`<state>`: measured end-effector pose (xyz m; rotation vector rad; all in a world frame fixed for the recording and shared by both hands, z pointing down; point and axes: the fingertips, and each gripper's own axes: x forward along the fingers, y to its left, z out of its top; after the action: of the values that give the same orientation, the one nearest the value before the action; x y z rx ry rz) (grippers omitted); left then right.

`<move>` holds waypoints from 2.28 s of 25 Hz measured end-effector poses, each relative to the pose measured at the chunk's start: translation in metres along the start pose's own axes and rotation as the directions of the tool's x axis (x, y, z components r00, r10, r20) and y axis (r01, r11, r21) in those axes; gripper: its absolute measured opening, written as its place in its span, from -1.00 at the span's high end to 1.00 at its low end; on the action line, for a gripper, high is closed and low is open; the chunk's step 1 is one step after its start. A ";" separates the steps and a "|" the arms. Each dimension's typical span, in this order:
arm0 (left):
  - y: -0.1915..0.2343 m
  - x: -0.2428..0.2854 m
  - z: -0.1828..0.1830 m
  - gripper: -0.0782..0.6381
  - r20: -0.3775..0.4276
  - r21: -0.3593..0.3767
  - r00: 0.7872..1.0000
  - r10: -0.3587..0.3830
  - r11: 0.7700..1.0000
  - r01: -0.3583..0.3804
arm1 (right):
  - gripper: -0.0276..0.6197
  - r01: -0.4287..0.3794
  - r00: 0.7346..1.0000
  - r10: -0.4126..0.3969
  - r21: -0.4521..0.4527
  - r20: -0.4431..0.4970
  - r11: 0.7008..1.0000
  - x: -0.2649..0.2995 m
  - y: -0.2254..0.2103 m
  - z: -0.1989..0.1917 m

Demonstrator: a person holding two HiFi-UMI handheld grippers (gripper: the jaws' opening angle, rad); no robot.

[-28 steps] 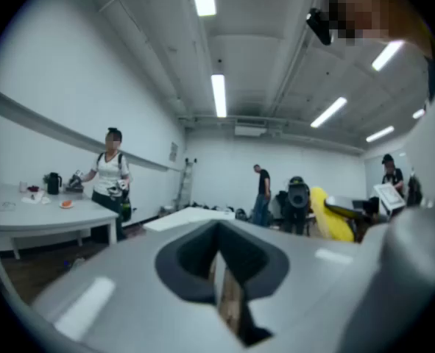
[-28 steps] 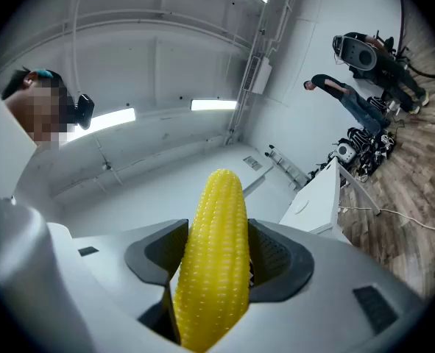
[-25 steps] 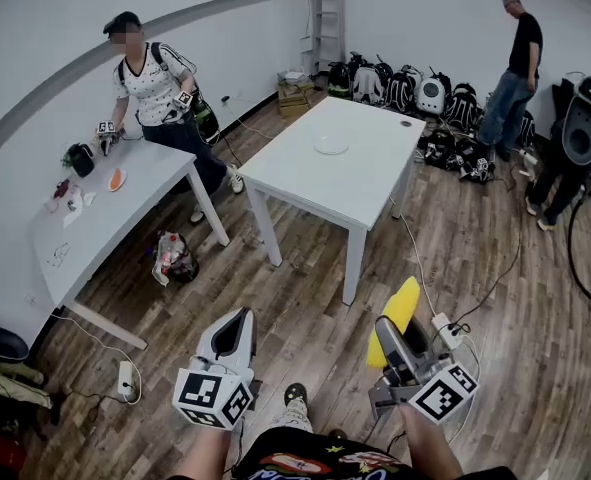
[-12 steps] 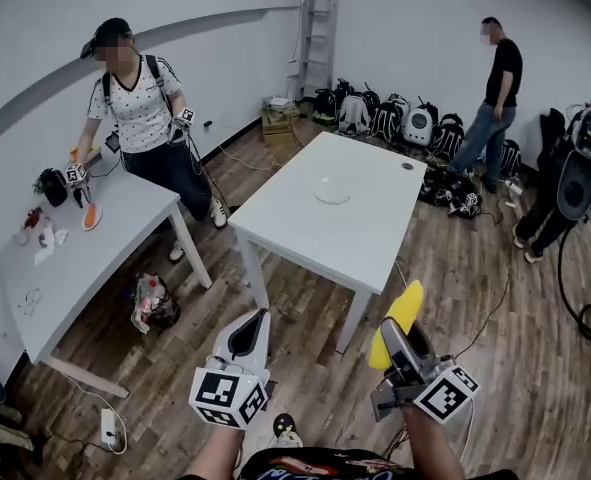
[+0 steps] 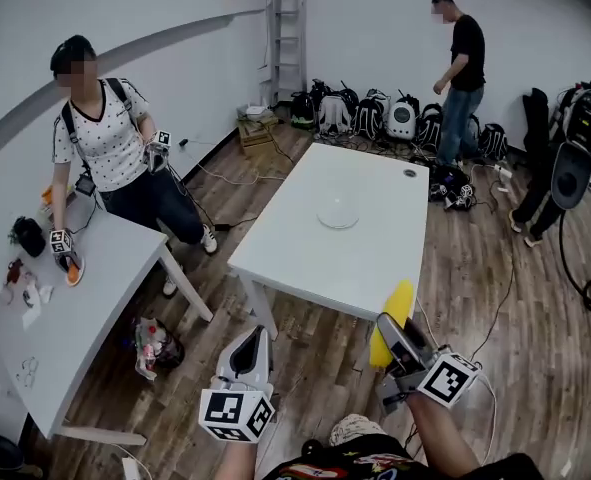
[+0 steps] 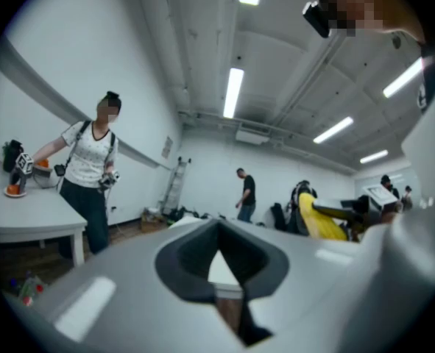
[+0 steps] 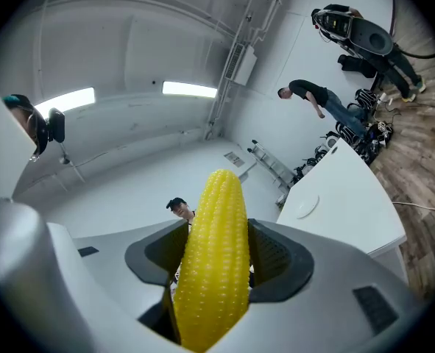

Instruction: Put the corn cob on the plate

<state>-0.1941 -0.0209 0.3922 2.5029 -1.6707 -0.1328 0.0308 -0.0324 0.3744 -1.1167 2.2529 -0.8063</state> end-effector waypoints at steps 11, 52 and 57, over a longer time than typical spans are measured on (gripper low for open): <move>0.071 0.126 0.010 0.80 -0.028 0.078 1.000 -0.006 0.997 0.008 | 0.10 0.101 0.995 -0.101 -0.045 -0.003 0.994 0.139 -0.113 0.027; 0.180 0.394 -0.019 0.80 -0.179 -0.069 0.981 -0.077 0.995 0.066 | 0.11 0.252 0.566 -0.658 -0.656 -0.497 0.712 0.424 -0.445 -0.027; 0.183 0.396 -0.020 0.80 -0.197 -0.064 0.977 -0.079 0.996 0.067 | 0.10 0.213 0.554 -0.633 -0.643 -0.541 0.735 0.423 -0.443 -0.033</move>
<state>-0.2059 -0.4548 0.4403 2.4442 -1.4774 0.0615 0.0154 -0.5885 0.6338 -1.9706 3.0356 -1.0170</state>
